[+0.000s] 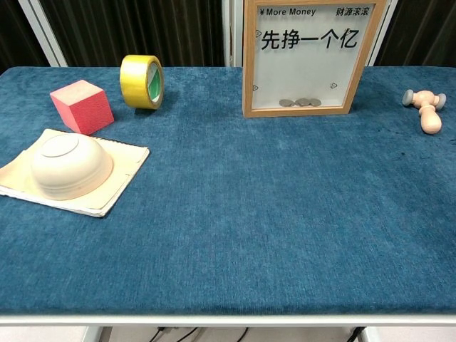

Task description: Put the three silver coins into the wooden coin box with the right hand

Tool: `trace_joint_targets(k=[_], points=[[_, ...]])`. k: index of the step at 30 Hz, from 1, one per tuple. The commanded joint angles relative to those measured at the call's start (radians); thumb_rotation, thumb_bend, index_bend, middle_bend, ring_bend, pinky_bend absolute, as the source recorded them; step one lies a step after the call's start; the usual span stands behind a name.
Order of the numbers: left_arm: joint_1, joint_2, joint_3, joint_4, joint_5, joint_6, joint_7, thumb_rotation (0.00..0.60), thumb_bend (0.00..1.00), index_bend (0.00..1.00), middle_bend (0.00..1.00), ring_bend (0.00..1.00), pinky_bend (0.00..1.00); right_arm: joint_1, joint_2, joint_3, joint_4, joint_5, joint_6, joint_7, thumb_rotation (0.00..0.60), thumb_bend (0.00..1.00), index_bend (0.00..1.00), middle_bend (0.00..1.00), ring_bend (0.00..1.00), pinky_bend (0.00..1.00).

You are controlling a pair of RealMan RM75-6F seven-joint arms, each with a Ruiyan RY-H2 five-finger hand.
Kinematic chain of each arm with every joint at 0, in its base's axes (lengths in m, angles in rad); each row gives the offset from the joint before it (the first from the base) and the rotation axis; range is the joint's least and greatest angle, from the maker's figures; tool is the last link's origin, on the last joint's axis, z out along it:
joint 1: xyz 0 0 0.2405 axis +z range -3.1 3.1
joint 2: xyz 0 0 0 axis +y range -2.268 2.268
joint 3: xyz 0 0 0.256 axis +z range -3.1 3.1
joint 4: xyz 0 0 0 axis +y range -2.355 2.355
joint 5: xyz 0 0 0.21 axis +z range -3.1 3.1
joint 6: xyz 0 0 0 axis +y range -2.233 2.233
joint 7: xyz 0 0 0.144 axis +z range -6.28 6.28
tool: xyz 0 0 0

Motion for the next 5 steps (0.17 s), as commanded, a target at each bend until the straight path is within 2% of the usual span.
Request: trace_joint_targets(k=[1,5], points=[[-0.002,0.0,0.001,-0.006,0.0,-0.003,0.009,0.6,0.0,0.02,0.0,0.0,0.0,-0.082,-0.064,-0.033,0.084,-0.035,0.041,0.041,0.6,0.38,0.0,0.0,0.0,0.0],[-0.003,0.001,0.0,-0.009,-0.002,-0.005,0.015,0.6,0.0,0.02,0.0,0.0,0.0,-0.116,-0.087,-0.021,0.119,-0.036,0.035,0.076,0.6,0.38,0.0,0.0,0.0,0.0]])
